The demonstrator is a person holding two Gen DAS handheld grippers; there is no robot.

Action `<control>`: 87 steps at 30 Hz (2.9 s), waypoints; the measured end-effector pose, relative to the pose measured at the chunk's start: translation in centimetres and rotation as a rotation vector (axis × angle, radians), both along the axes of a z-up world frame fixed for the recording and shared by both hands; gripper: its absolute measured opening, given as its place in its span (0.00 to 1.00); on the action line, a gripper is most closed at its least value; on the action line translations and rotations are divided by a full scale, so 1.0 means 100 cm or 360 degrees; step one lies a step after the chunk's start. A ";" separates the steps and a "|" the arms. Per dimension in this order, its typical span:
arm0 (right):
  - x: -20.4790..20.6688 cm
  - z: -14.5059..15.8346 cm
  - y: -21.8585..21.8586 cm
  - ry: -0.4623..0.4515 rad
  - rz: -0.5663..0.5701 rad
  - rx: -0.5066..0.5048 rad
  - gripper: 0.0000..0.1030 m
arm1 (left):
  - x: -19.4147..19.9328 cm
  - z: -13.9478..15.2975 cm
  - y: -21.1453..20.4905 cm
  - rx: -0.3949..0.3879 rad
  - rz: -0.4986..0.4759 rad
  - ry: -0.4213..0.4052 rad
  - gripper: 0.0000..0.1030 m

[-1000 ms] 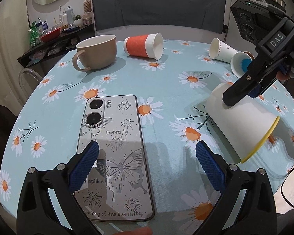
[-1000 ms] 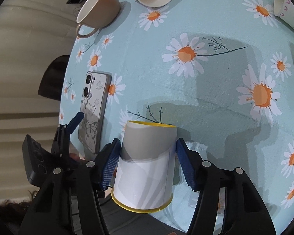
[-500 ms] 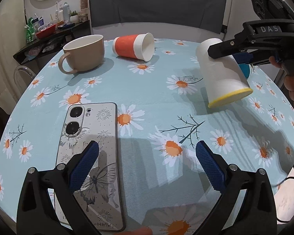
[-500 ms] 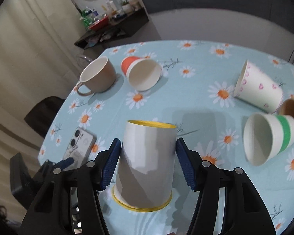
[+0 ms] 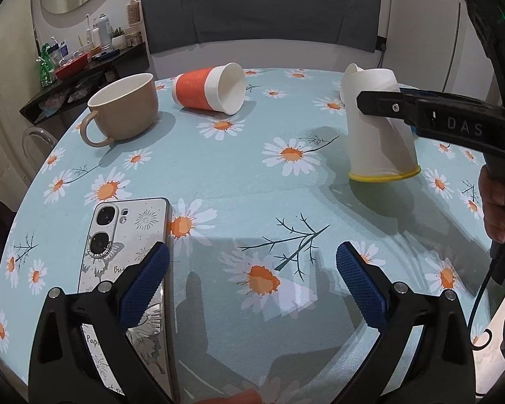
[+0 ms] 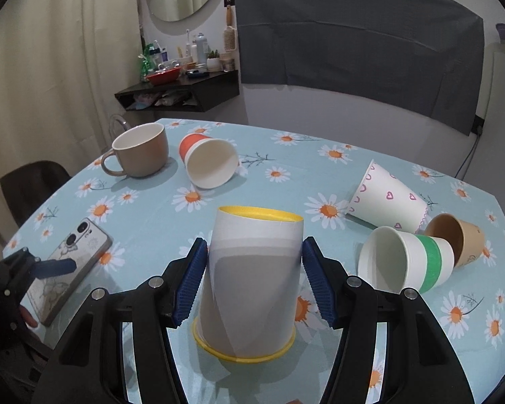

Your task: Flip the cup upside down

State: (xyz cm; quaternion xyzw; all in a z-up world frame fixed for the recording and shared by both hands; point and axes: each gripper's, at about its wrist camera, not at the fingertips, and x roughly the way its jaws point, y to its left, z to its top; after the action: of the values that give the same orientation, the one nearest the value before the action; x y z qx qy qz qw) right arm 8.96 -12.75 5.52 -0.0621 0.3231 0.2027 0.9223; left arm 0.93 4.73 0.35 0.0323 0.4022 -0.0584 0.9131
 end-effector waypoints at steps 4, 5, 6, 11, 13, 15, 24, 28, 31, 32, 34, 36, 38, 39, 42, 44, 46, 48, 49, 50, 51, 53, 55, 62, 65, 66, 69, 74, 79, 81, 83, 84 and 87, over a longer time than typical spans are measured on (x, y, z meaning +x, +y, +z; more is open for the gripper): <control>-0.017 -0.003 -0.004 -0.0049 0.0007 -0.0038 0.53 | 0.001 0.001 -0.003 0.0015 0.0019 -0.0002 0.94; -0.021 -0.003 -0.006 -0.0053 0.0009 -0.0044 0.53 | 0.002 0.001 -0.003 0.0018 0.0024 -0.0002 0.94; -0.024 -0.003 -0.007 -0.0056 0.0010 -0.0048 0.53 | 0.002 0.001 -0.004 0.0018 0.0028 -0.0003 0.94; -0.036 -0.005 -0.012 -0.0074 0.0004 -0.0067 0.53 | 0.001 0.001 -0.009 0.0034 0.0036 -0.0002 0.94; -0.040 -0.007 -0.015 -0.0074 -0.0002 -0.0060 0.53 | 0.001 0.000 -0.011 0.0041 0.0035 -0.0001 0.94; -0.043 -0.008 -0.017 -0.0072 -0.0008 -0.0052 0.53 | -0.001 0.000 -0.014 0.0039 0.0030 0.0001 0.94; -0.053 -0.016 -0.025 -0.0037 -0.0039 -0.0029 0.58 | -0.004 0.000 -0.027 0.0073 0.0029 -0.0028 0.94; -0.064 -0.017 -0.032 -0.0039 -0.0059 -0.0003 0.68 | -0.005 -0.003 -0.032 0.0063 0.0024 -0.0032 0.94; -0.073 -0.018 -0.039 -0.0033 -0.0093 0.0015 0.75 | -0.006 -0.004 -0.036 0.0053 0.0022 -0.0042 0.94; -0.077 -0.019 -0.041 -0.0036 -0.0106 0.0021 0.76 | -0.007 -0.005 -0.038 0.0050 0.0021 -0.0048 0.94; -0.084 -0.021 -0.046 -0.0050 -0.0138 0.0020 0.82 | -0.009 -0.006 -0.041 0.0048 0.0024 -0.0068 0.94; -0.092 -0.023 -0.053 -0.0065 -0.0176 0.0022 0.82 | -0.011 -0.006 -0.044 0.0041 0.0025 -0.0089 0.94; -0.098 -0.025 -0.060 -0.0067 -0.0207 0.0030 0.83 | -0.014 -0.007 -0.046 0.0022 0.0025 -0.0111 0.94; -0.101 -0.027 -0.063 -0.0076 -0.0227 0.0030 0.84 | -0.016 -0.007 -0.048 0.0014 0.0028 -0.0125 0.94; -0.107 -0.033 -0.069 -0.0103 -0.0288 0.0002 0.85 | -0.021 -0.007 -0.050 -0.0001 0.0031 -0.0165 0.94; -0.108 -0.037 -0.073 -0.0107 -0.0309 0.0009 0.87 | -0.024 -0.006 -0.051 0.0013 0.0039 -0.0195 0.94; -0.108 -0.040 -0.077 -0.0110 -0.0336 0.0023 0.89 | -0.027 -0.005 -0.051 0.0017 0.0042 -0.0231 0.94; -0.107 -0.042 -0.081 -0.0111 -0.0350 0.0047 0.90 | -0.027 -0.005 -0.050 0.0016 0.0037 -0.0240 0.94; -0.106 -0.042 -0.082 -0.0117 -0.0350 0.0055 0.91 | -0.027 -0.004 -0.050 0.0012 0.0034 -0.0244 0.94; -0.107 -0.043 -0.082 -0.0126 -0.0352 0.0058 0.91 | -0.027 -0.004 -0.049 0.0007 0.0035 -0.0242 0.94; -0.106 -0.043 -0.082 -0.0136 -0.0356 0.0056 0.91 | -0.026 -0.005 -0.048 0.0003 0.0038 -0.0236 0.94; -0.105 -0.045 -0.081 -0.0133 -0.0360 0.0052 0.91 | -0.026 -0.005 -0.047 -0.0007 0.0049 -0.0233 0.94; -0.104 -0.045 -0.081 -0.0134 -0.0360 0.0060 0.91 | -0.025 -0.005 -0.045 -0.0018 0.0063 -0.0231 0.94; -0.106 -0.046 -0.084 -0.0140 -0.0390 0.0086 0.91 | -0.024 -0.007 -0.042 -0.0057 0.0065 -0.0212 0.94; -0.106 -0.046 -0.084 -0.0140 -0.0393 0.0091 0.91 | -0.025 -0.006 -0.043 -0.0042 0.0055 -0.0224 0.94; -0.106 -0.046 -0.084 -0.0139 -0.0395 0.0092 0.91 | -0.026 -0.006 -0.044 -0.0034 0.0053 -0.0231 0.94; -0.106 -0.046 -0.084 -0.0133 -0.0393 0.0091 0.91 | -0.027 -0.006 -0.046 -0.0021 0.0039 -0.0239 0.94; -0.106 -0.047 -0.083 -0.0121 -0.0394 0.0088 0.91 | -0.025 -0.007 -0.044 -0.0045 0.0042 -0.0218 0.94; -0.105 -0.048 -0.083 -0.0108 -0.0395 0.0093 0.91 | -0.025 -0.007 -0.044 -0.0048 0.0037 -0.0208 0.94; -0.104 -0.048 -0.083 -0.0105 -0.0391 0.0094 0.91 | -0.025 -0.007 -0.045 -0.0040 0.0029 -0.0217 0.94; -0.104 -0.048 -0.083 -0.0105 -0.0388 0.0097 0.91 | -0.026 -0.007 -0.046 -0.0029 0.0025 -0.0223 0.94; -0.104 -0.048 -0.083 -0.0103 -0.0385 0.0099 0.91 | -0.026 -0.007 -0.047 -0.0025 0.0022 -0.0224 0.94; -0.105 -0.048 -0.083 -0.0099 -0.0386 0.0105 0.91 | -0.026 -0.007 -0.047 -0.0020 0.0018 -0.0224 0.94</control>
State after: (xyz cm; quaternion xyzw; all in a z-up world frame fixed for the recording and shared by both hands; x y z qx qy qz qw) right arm -1.51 -21.08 0.69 0.0015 0.2926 0.0980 0.9512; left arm -1.63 0.01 -0.36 0.0284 0.3368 -0.0532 0.9397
